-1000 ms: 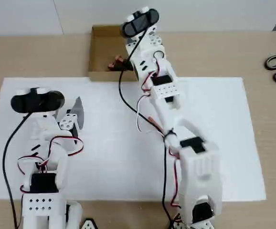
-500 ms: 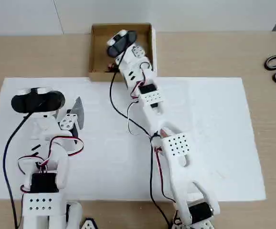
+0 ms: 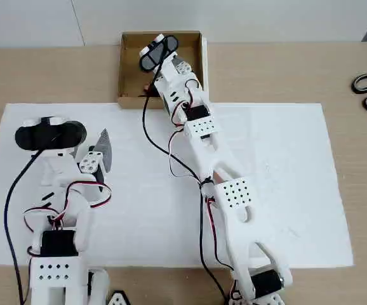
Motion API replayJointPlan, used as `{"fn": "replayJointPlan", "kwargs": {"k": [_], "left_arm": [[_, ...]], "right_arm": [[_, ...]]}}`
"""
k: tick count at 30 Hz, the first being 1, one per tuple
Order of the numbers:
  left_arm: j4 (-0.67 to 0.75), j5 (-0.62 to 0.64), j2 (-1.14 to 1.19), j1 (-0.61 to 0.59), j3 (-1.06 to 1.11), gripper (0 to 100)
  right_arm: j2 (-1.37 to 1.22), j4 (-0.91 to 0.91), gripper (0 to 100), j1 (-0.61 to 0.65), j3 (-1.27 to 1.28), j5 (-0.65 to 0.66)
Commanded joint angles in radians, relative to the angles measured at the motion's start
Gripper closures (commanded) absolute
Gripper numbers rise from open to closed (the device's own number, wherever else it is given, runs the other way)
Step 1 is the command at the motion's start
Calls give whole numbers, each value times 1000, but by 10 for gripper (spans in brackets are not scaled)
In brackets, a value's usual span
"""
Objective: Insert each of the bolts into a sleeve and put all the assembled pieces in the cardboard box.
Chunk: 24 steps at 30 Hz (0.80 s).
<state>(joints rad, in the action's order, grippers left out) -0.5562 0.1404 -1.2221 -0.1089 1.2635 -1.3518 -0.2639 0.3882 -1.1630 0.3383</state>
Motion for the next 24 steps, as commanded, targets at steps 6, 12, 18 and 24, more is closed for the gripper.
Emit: {"fn": "replayJointPlan", "kwargs": {"k": [6, 12, 18, 24], "left_arm": [[23, -2, -9, 6, -5, 819], [23, -2, -9, 6, -5, 819], [20, -2, -9, -34, -12, 819], [23, -101, -41, -315, -39, 819]], "right_arm": [[12, -10, 808, -16, -29, 11], [12, -10, 817, -16, -104, 11], [13, -160, 818, -21, -348, -6], [70, -555, 817, -25, -520, -107]]}}
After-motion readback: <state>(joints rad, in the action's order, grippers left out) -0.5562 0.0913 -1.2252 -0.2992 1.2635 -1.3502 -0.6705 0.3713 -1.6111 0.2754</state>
